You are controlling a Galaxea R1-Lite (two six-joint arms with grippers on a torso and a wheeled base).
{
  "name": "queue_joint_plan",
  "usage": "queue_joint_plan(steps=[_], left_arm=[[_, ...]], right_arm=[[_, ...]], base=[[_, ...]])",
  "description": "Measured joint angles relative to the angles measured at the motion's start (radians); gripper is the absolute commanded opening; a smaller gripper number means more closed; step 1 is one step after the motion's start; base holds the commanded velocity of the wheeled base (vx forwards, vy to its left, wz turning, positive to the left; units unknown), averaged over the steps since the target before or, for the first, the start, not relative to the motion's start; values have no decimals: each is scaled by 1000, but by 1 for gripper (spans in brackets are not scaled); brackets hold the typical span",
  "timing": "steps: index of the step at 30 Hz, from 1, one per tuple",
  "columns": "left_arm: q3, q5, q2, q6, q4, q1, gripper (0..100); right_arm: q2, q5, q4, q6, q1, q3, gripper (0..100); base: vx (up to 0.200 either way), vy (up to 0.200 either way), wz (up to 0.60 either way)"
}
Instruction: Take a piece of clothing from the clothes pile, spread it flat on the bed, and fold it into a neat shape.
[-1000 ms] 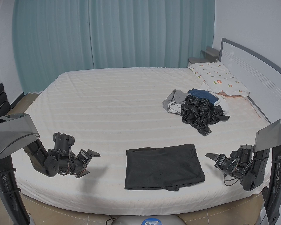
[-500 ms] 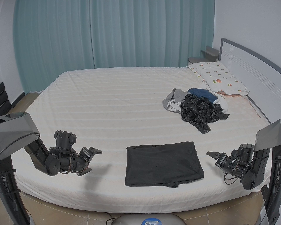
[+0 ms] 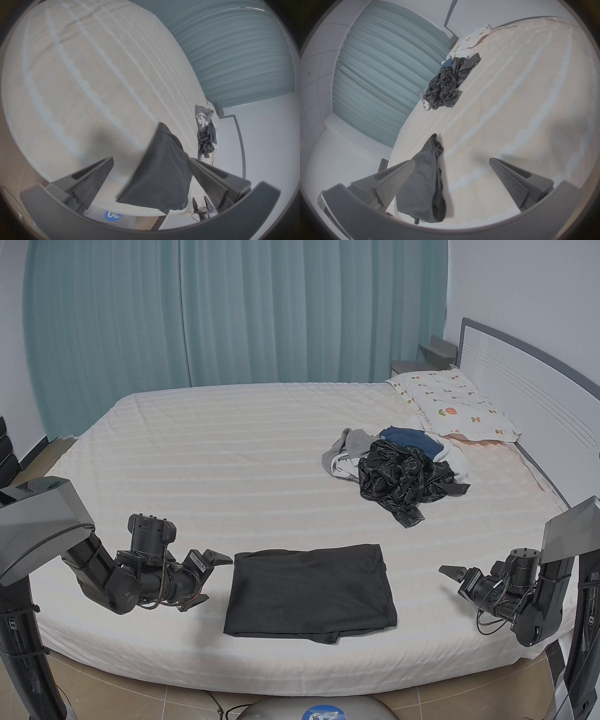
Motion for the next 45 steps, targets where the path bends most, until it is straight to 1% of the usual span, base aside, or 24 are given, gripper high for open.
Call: queue_joint_plan(steps=[4, 6, 8, 12, 13, 15, 17, 20, 24, 29, 36, 45], left_arm=[[-21, 5, 20, 9, -32, -3, 100], [-21, 5, 29, 32, -58, 0, 100], [-18, 5, 38, 67, -76, 3, 100], [-3, 11, 51, 177, -98, 20, 100], [4, 19, 56, 208, -108, 25, 100], [14, 44, 63, 238, -133, 41, 100], [23, 87, 69, 250, -156, 56, 100], [30, 106, 74, 260, -178, 75, 100], [35, 106, 89, 281, -184, 89, 100], [37, 101, 127, 314, -206, 87, 100], [33, 90, 188, 321, -291, 74, 100], [38, 80, 212, 325, -299, 68, 100]], right_arm=[[5, 0, 0, 0, 1, 0, 100], [7, 0, 0, 0, 3, 0, 100], [8, 0, 0, 0, 4, 0, 100], [10, -1, 0, -1, 10, 1, 100], [11, -1, 0, -1, 11, 1, 100], [11, -1, 0, -3, 14, 2, 100], [12, -1, 0, -3, 16, 2, 100], [15, -1, 0, -3, 17, 3, 100], [19, -1, 0, -4, 17, 2, 100], [26, -1, 0, -5, 17, 0, 100], [35, 0, 0, -5, 26, 0, 100], [38, 0, 0, -3, 45, 3, 100]], base=[[0, 0, 0], [0, 0, 0], [0, 0, 0], [0, 0, 0], [0, 0, 0], [0, 0, 0], [0, 0, 0], [0, 0, 0], [0, 0, 0], [0, 0, 0], [0, 0, 0], [0, 0, 0]])
